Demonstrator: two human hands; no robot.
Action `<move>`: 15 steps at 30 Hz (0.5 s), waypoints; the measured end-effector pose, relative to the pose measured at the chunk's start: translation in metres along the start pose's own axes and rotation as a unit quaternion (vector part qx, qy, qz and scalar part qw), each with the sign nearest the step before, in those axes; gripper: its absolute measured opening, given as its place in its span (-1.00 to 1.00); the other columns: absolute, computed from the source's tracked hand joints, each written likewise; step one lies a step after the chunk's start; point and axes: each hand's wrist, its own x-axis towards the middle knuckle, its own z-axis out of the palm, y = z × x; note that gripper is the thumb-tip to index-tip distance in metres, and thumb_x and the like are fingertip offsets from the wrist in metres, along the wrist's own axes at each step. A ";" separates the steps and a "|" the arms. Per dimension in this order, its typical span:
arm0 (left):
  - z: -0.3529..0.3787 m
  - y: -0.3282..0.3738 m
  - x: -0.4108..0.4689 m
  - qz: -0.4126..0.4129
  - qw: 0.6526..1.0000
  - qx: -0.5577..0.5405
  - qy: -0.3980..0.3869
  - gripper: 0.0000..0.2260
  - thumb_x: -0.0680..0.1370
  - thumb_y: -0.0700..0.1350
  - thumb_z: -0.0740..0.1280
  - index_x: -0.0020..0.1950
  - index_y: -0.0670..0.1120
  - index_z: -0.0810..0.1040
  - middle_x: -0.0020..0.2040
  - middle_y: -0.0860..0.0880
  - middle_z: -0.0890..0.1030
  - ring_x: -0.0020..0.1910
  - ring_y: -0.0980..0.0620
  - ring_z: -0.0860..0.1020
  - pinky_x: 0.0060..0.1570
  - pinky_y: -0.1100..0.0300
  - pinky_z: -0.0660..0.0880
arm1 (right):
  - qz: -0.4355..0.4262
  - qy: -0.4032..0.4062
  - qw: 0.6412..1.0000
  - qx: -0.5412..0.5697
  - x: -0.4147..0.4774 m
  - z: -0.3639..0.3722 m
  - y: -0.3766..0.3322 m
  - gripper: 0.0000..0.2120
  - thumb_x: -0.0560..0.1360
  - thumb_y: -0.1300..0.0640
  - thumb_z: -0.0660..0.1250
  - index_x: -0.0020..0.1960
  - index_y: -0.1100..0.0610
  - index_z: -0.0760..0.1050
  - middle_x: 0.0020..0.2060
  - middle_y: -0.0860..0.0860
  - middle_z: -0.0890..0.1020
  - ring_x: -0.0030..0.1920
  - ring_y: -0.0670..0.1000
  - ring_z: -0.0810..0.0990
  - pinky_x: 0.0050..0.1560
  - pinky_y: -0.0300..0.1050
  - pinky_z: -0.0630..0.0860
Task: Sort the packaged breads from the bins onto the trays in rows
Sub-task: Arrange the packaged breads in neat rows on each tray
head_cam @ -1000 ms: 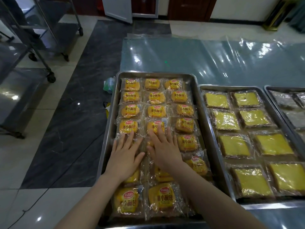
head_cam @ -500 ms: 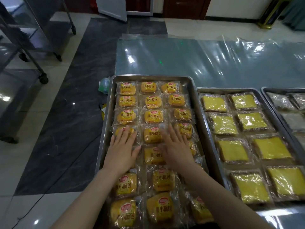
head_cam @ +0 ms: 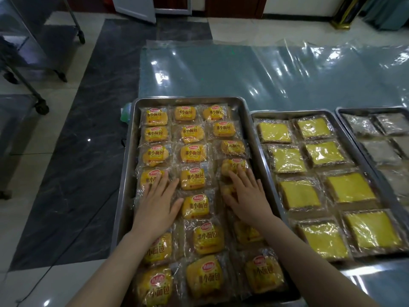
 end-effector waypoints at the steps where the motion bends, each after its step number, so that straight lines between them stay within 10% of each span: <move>1: 0.000 -0.001 -0.001 -0.001 1.000 -0.006 0.000 -0.43 0.54 0.26 -0.10 0.51 0.12 -0.07 0.52 0.04 -0.20 0.47 0.09 -0.27 0.41 0.08 -0.27 | -0.001 0.007 1.000 0.008 0.003 -0.003 0.001 -0.39 0.57 -0.24 0.04 0.53 -0.14 -0.10 0.55 -0.06 -0.13 0.51 0.07 -0.27 0.46 0.13 -0.18; 15: -0.004 0.010 -0.009 -0.015 1.000 -0.011 -0.007 -0.45 0.55 0.24 -0.03 0.51 0.13 -0.01 0.52 0.04 -0.18 0.47 0.09 -0.24 0.39 0.09 -0.26 | -0.047 -0.022 0.999 0.008 0.017 -0.008 0.017 -0.62 0.58 -0.16 0.11 0.32 -0.01 0.38 0.55 -0.10 -0.06 0.52 -0.01 -0.21 0.46 0.11 -0.14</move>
